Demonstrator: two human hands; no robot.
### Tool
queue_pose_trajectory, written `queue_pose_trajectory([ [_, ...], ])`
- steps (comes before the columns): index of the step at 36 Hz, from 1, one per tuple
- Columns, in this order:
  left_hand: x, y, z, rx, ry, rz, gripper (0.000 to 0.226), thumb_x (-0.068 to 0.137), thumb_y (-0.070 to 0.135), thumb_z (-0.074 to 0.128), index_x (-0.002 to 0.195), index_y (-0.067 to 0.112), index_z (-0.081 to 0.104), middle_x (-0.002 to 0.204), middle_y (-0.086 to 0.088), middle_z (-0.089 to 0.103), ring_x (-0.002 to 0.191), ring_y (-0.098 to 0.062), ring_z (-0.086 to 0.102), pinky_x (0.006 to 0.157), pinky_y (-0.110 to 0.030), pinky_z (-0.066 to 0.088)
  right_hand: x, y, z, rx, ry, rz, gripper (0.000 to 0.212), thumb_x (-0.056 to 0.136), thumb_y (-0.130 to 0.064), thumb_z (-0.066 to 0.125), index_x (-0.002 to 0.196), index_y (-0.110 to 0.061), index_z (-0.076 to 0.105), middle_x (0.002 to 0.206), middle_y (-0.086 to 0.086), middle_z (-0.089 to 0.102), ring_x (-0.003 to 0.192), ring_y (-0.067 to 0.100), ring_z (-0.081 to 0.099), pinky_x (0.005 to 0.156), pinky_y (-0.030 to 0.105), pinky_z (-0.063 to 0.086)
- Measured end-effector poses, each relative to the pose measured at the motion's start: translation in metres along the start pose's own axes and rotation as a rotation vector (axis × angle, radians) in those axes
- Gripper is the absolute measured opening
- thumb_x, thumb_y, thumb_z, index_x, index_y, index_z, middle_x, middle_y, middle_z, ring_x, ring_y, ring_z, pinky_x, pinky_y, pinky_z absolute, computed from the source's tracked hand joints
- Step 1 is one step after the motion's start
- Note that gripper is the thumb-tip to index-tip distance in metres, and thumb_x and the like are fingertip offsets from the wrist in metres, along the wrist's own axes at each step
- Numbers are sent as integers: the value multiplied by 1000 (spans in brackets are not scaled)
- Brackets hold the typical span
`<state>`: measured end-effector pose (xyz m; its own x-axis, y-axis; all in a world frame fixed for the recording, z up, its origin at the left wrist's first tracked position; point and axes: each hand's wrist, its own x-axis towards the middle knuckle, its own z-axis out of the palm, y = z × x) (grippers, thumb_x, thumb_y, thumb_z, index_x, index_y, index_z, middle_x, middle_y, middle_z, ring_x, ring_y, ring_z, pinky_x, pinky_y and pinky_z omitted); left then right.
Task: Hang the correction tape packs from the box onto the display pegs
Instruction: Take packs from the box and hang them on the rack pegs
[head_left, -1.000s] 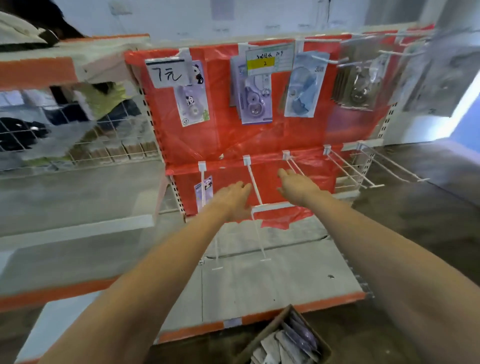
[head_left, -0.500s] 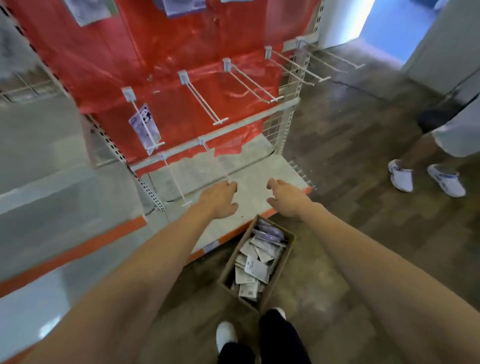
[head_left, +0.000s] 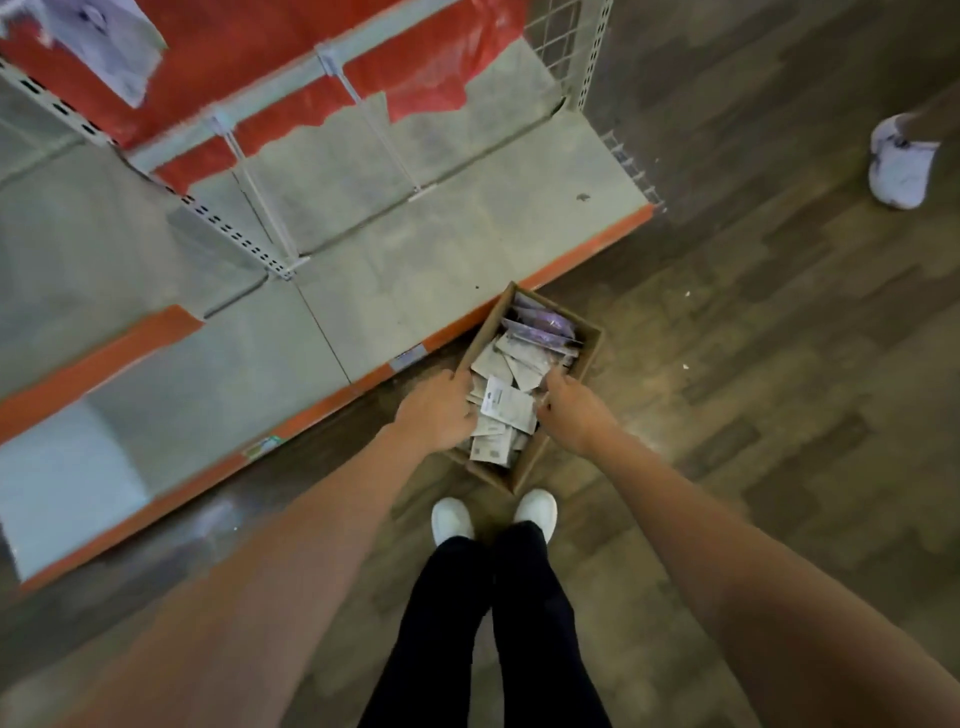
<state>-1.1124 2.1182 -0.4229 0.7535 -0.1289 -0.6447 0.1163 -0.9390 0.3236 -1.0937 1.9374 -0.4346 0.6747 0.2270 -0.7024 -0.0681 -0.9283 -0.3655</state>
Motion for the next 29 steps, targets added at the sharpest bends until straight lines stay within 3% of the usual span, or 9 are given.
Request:
queue_pose_trajectory([
  [7, 56, -10, 65, -15, 21, -52, 41, 93, 27, 53, 131, 14, 45, 128, -7, 51, 114, -25, 53, 86, -35, 46, 59, 36, 47, 34, 35, -7, 38, 99, -20, 47, 134, -7, 38, 132, 16, 48, 119, 33, 50, 94, 40, 43],
  [10, 90, -21, 105, -9, 43, -101, 41, 93, 30, 54, 130, 15, 44, 125, -6, 51, 108, -23, 55, 81, -34, 48, 92, 54, 81, 62, 61, 7, 37, 99, -21, 46, 133, -8, 40, 131, 14, 50, 117, 30, 52, 93, 39, 45],
  [16, 167, -56, 181, -9, 71, -87, 40, 94, 28, 53, 131, 13, 45, 131, -8, 51, 119, -25, 51, 91, -35, 44, 171, 79, 156, 82, 103, 9, 40, 99, -23, 47, 135, -7, 39, 133, 15, 50, 119, 31, 51, 94, 38, 43],
  [22, 235, -96, 235, -15, 132, -83, 35, 93, 27, 54, 122, 8, 50, 124, -13, 57, 112, -30, 55, 84, -36, 46, 239, 108, 200, 55, 190, -24, 38, 100, -23, 45, 134, -6, 41, 134, 16, 49, 120, 32, 49, 95, 35, 40],
  [29, 288, -116, 280, -194, 173, -101, 62, 87, 53, 55, 131, 10, 45, 129, -10, 54, 117, -31, 54, 89, -37, 45, 282, 123, 202, 53, 301, -19, 43, 99, -23, 47, 137, -3, 38, 135, 20, 50, 122, 34, 48, 97, 37, 39],
])
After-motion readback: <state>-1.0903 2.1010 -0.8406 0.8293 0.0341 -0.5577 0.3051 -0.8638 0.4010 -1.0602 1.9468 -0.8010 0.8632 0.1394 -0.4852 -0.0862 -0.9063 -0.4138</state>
